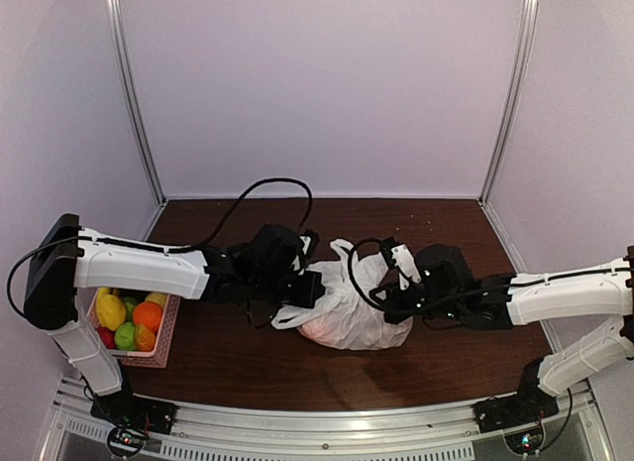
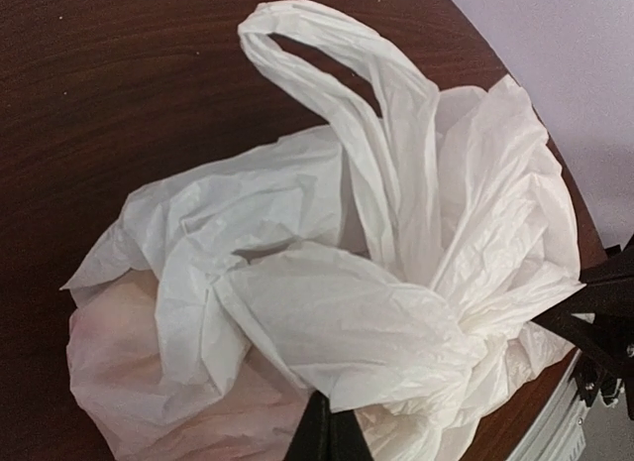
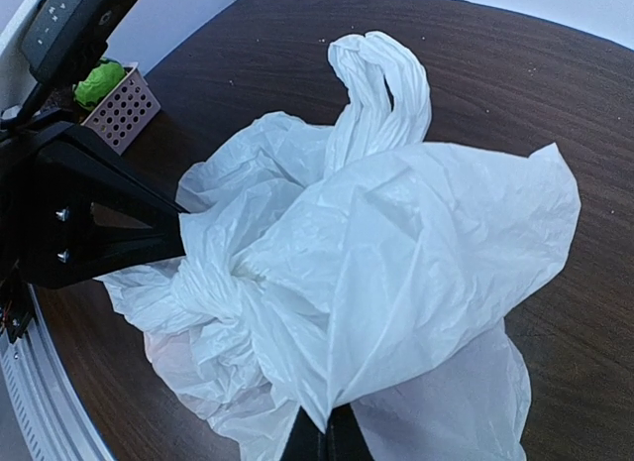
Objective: Untie the knot of the plastic bag and take out the fruit
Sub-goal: Untie the bag handles from the takeout bag.
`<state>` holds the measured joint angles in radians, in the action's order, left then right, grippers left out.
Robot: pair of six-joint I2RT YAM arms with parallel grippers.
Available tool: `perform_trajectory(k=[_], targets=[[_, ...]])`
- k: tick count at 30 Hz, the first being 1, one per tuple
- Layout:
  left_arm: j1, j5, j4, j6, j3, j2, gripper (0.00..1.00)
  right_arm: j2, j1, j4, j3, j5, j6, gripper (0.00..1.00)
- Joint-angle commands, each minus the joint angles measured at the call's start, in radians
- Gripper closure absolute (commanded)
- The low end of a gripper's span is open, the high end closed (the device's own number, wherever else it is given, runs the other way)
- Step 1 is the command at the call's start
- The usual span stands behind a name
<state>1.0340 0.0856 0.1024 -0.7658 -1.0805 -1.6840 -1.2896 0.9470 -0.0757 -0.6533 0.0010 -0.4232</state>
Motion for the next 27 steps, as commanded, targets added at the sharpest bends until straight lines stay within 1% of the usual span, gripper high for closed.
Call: perform_trajectory(k=[1,5,9,14,18,19,23,24,25,27], targets=[[-0.035,0.007,-0.035,-0.030,0.041,0.031,1.00,0.008,-0.001,0.027,0.018,0.050,-0.009,1.00],[-0.054,0.006,-0.037,-0.051,0.067,0.041,1.00,0.008,-0.001,0.027,0.023,0.056,-0.018,1.00],[-0.077,-0.019,-0.087,-0.070,0.110,0.066,1.00,0.018,-0.001,0.025,0.026,0.058,-0.022,1.00],[-0.084,-0.032,-0.095,-0.066,0.110,0.068,1.00,0.018,-0.001,0.022,0.020,0.056,-0.022,1.00],[-0.084,-0.065,-0.118,-0.062,0.111,0.064,1.00,0.021,-0.001,0.048,-0.018,0.031,-0.023,1.00],[-0.084,-0.073,-0.128,-0.061,0.111,0.066,1.00,0.027,0.000,0.060,-0.032,0.023,-0.023,0.96],[-0.083,-0.122,-0.148,-0.041,0.110,0.069,1.00,0.074,0.001,0.111,-0.090,0.003,-0.009,0.61],[-0.083,-0.130,-0.151,-0.036,0.108,0.069,1.00,0.084,0.001,0.123,-0.109,0.001,-0.003,0.53],[-0.084,-0.138,-0.155,-0.034,0.108,0.069,1.00,0.091,0.001,0.135,-0.124,0.001,0.004,0.47],[-0.083,-0.148,-0.158,-0.030,0.106,0.068,1.00,0.092,0.002,0.166,-0.158,0.011,0.010,0.37]])
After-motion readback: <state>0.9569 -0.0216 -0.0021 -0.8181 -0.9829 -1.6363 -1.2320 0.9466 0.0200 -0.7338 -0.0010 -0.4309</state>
